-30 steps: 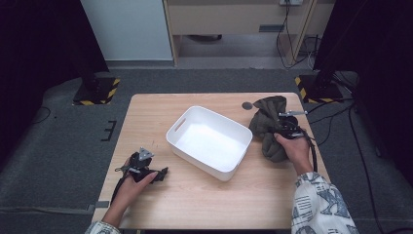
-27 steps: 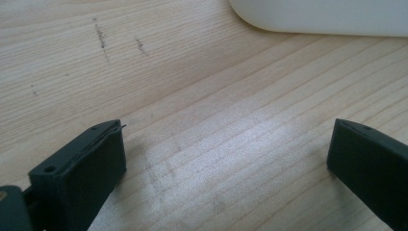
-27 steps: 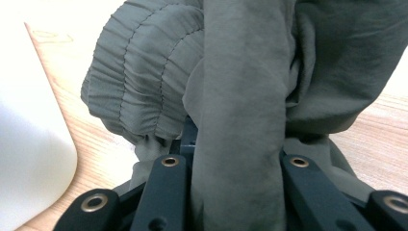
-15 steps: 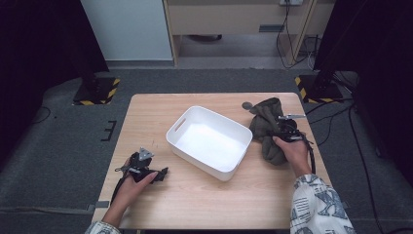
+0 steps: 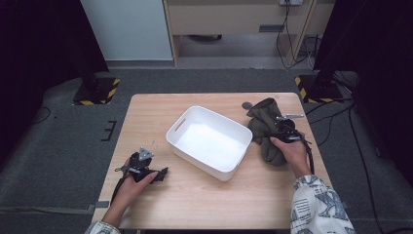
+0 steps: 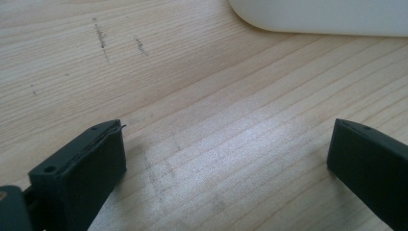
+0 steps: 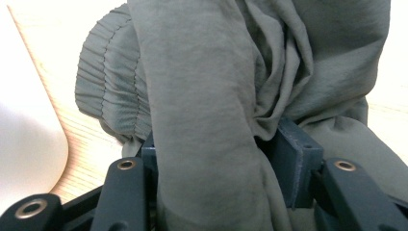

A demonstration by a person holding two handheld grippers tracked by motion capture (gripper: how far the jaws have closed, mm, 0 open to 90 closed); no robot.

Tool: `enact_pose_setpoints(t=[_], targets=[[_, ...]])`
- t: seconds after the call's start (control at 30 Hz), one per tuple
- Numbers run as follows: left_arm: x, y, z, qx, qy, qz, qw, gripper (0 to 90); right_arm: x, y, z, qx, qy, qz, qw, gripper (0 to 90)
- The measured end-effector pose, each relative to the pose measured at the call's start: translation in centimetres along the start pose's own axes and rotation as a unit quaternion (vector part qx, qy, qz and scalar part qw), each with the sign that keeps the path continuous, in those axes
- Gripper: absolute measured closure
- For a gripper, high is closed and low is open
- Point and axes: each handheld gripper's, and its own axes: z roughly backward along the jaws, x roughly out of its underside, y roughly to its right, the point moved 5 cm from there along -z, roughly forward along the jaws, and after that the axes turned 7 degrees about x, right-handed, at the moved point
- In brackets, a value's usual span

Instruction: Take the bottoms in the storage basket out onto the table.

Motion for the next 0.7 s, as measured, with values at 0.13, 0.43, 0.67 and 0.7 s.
enact_pose_setpoints(t=[0.13, 0.43, 0.67, 0.7], targets=[[0.0, 0.0, 0.0, 0.0, 0.0, 0.0, 1.0, 0.0, -0.1, -0.1, 0.2, 0.004, 0.001, 0.004, 1.0, 44.6], [0.0, 0.0, 0.0, 0.0, 0.0, 0.0, 1.0, 0.0, -0.4, -0.7, 1.1, -0.004, -0.006, -0.004, 1.0, 27.7], [0.0, 0.0, 0.0, 0.001, 0.0, 0.0, 1.0, 0.0, -0.9, -1.1, 2.3, -0.006, 0.013, 0.0, 0.9999, 18.2], [0.0, 0.0, 0.0, 0.001, 0.0, 0.0, 1.0, 0.0, -1.0, -1.1, 2.5, -0.009, 0.013, -0.001, 0.9999, 17.7]])
